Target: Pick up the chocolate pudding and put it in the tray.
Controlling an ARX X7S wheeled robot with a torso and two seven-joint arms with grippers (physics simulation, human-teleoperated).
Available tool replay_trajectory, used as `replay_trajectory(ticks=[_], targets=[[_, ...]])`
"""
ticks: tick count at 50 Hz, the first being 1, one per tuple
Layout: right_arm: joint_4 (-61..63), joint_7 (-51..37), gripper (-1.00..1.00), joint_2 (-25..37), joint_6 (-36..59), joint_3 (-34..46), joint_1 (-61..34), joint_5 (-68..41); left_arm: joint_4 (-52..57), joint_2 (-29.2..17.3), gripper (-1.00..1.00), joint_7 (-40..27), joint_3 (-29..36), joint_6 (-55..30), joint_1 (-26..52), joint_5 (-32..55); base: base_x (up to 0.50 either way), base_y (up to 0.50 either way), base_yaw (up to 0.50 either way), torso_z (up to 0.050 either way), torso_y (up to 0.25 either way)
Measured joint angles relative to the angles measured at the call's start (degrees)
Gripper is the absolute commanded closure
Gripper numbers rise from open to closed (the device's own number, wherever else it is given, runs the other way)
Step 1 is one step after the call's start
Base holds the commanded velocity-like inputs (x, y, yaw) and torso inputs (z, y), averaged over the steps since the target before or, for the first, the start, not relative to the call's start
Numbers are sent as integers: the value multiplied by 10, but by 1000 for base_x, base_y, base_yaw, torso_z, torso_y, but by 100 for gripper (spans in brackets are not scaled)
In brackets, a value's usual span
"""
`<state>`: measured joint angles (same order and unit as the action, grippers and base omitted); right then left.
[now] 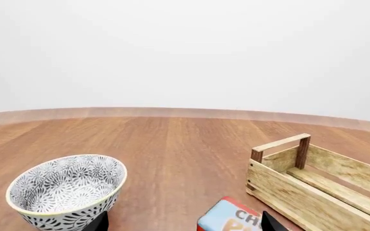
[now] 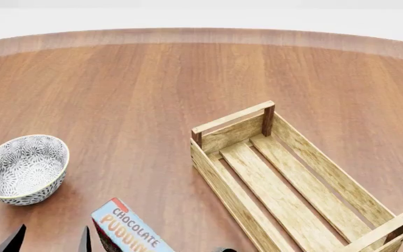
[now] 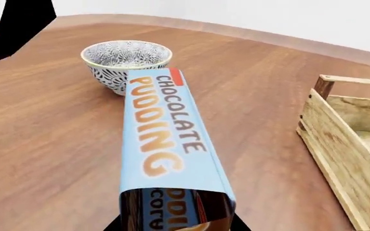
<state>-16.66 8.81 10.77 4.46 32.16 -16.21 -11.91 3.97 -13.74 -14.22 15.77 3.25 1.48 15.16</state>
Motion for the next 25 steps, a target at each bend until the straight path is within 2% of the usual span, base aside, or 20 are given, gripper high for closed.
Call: replay_trajectory(ticks=[13,25], targets=[[62,-42,100,10,51,-42,-32,-23,1,-3,-100,-3,3,1,1,2,0,0,0,0,0],[56,-62,100,15,74,-77,-69,-42,1,-6,-100,-6,5,3,1,4,0,0,0,0,0]])
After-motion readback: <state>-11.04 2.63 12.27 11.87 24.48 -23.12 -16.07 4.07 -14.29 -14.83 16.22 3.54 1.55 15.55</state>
